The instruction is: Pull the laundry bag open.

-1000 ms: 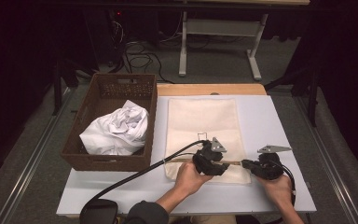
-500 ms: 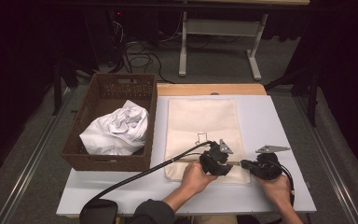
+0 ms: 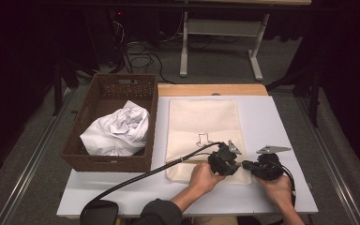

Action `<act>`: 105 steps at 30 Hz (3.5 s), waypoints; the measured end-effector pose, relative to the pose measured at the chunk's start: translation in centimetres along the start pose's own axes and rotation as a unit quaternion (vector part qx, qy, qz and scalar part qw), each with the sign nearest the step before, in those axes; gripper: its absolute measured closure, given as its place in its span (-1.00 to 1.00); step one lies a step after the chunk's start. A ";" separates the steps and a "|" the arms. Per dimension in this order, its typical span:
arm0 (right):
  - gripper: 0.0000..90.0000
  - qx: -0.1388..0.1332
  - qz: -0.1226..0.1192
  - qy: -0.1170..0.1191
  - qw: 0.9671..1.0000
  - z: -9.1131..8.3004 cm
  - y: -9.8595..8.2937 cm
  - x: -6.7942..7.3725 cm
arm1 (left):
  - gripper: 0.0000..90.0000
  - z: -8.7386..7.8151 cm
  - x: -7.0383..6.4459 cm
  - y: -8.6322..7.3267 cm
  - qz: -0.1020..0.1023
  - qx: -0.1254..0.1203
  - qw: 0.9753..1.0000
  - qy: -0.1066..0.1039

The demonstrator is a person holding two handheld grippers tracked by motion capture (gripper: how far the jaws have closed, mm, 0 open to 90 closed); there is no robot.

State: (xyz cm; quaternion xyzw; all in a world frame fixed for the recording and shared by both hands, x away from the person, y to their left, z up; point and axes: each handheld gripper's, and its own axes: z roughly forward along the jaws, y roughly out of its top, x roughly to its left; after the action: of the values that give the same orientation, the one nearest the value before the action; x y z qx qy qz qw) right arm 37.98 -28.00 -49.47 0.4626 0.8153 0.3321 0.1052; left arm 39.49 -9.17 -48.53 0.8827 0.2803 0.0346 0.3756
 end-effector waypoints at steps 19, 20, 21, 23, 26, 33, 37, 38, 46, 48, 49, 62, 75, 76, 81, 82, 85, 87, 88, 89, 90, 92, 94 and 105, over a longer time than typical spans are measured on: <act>1.00 0.003 0.018 -0.009 1.000 0.2 0.1 -0.4 | 0.68 1.3 0.9 -0.2 -0.027 0.019 0.999 0.003; 1.00 0.003 0.019 -0.008 1.000 0.2 0.1 -0.4 | 0.67 1.3 0.7 -0.1 -0.020 0.020 1.000 0.007; 1.00 0.003 0.019 -0.008 1.000 0.2 0.1 -0.4 | 0.66 1.4 0.6 0.0 -0.014 0.021 1.000 0.011; 1.00 0.004 0.018 -0.009 1.000 0.2 0.1 -0.4 | 0.65 1.4 0.7 0.0 -0.017 0.019 1.000 0.009; 1.00 0.004 0.016 -0.009 1.000 0.2 0.1 -0.4 | 0.65 1.4 1.1 0.3 -0.032 0.011 0.999 -0.001; 1.00 0.005 0.020 -0.003 1.000 0.2 0.1 -0.5 | 0.71 1.9 1.4 0.4 -0.044 0.003 0.999 -0.019; 1.00 0.005 0.021 -0.002 1.000 0.2 0.2 -0.5 | 0.79 1.9 1.1 0.4 -0.036 -0.008 0.999 -0.020; 1.00 0.004 0.022 -0.001 1.000 0.2 0.2 -0.5 | 0.80 2.0 1.0 0.5 -0.031 -0.011 0.999 -0.017; 1.00 0.005 0.024 0.004 1.000 0.3 0.1 -0.6 | 0.79 2.4 0.7 0.4 -0.024 -0.001 1.000 -0.002; 1.00 0.005 0.024 0.004 1.000 0.3 0.1 -0.6 | 0.78 2.6 0.7 0.4 -0.022 -0.001 1.000 -0.003; 1.00 0.005 0.024 0.004 1.000 0.3 0.1 -0.6 | 0.78 2.7 0.7 0.5 -0.026 -0.003 1.000 -0.006; 1.00 0.007 0.015 -0.006 1.000 0.5 0.1 -0.3 | 0.92 2.6 0.6 0.7 -0.008 0.013 1.000 -0.012; 1.00 0.005 0.001 -0.012 1.000 0.6 0.0 -0.1 | 0.93 2.3 0.7 0.6 -0.023 0.012 0.999 -0.030; 1.00 0.006 0.003 -0.011 1.000 0.6 0.0 -0.1 | 0.93 2.3 0.7 0.6 -0.022 0.013 0.999 -0.030; 1.00 0.006 0.002 -0.011 1.000 0.6 -0.1 -0.1 | 0.93 2.3 0.7 0.6 -0.020 0.011 0.999 -0.029; 1.00 0.005 0.000 -0.011 1.000 0.6 -0.1 -0.1 | 0.93 2.3 0.7 0.6 -0.020 0.011 0.999 -0.029; 1.00 0.004 -0.004 -0.013 1.000 0.6 -0.1 -0.1 | 0.93 2.3 0.7 0.5 -0.027 0.007 0.999 -0.031; 1.00 0.005 -0.004 -0.014 1.000 0.6 -0.1 0.0 | 0.93 2.2 0.7 0.5 -0.027 0.008 0.999 -0.031; 1.00 0.005 -0.003 -0.014 1.000 0.6 -0.1 0.0 | 0.93 2.2 0.7 0.5 -0.023 0.006 0.999 -0.028; 1.00 0.005 -0.004 -0.015 1.000 0.6 -0.1 0.0 | 0.93 2.2 0.5 0.4 -0.018 0.003 1.000 -0.022; 1.00 0.005 -0.005 -0.015 1.000 0.6 -0.1 0.0 | 0.93 2.2 0.3 0.3 -0.012 0.001 1.000 -0.017; 1.00 0.005 -0.006 -0.016 1.000 0.6 -0.1 0.0 | 0.93 2.2 0.2 0.2 -0.009 -0.001 1.000 -0.015; 1.00 0.004 -0.005 -0.014 1.000 0.6 -0.1 0.0 | 0.94 2.2 0.1 0.2 -0.006 -0.001 1.000 -0.012; 1.00 0.008 -0.007 -0.022 1.000 0.7 -0.1 0.2 | 0.93 -1.0 0.9 -1.1 0.004 -0.006 1.000 -0.003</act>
State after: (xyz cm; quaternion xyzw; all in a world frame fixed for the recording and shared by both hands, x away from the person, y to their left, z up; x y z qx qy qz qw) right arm 38.16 -27.56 -50.01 0.4649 0.8188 0.3142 0.1216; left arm 39.41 -7.41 -48.68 0.8816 0.2750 0.0354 0.3820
